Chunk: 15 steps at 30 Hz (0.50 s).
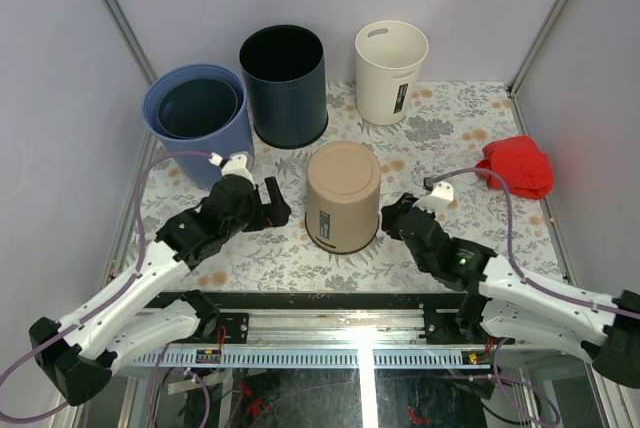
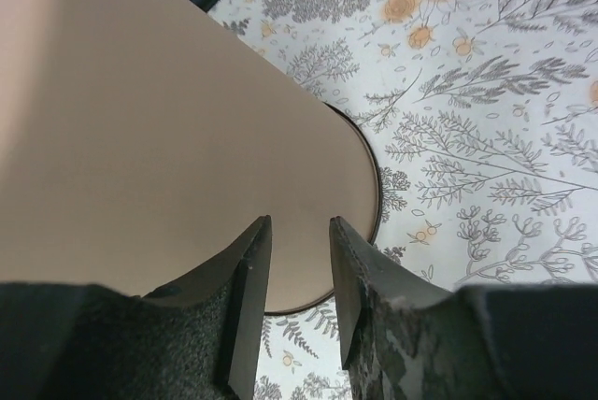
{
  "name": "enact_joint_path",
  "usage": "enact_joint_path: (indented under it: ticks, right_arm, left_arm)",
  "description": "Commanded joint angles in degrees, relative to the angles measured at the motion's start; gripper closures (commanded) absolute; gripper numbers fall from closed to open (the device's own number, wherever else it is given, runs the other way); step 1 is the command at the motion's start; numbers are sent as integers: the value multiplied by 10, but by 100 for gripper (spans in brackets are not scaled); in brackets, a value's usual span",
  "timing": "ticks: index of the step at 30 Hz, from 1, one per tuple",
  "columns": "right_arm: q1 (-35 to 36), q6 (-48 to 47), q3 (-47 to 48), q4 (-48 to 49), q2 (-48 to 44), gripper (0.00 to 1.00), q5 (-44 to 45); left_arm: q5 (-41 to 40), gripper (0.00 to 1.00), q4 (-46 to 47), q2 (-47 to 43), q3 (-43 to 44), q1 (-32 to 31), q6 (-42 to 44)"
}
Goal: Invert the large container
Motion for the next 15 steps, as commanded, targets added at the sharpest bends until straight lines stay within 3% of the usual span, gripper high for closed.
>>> enact_joint_path:
  ticks: [1,7,15]
  right_arm:
    - [4,-13,62,-146,-60,61,5]
    - [5,-26,119,-246,-126,60,18]
    - [5,-31,162,-327,-181,60,26]
  left_arm:
    - [44,7,115,19,-50,-4,16]
    - [55,7,201,123,-45,-32,15]
    - [46,7,255,309,64,-71,28]
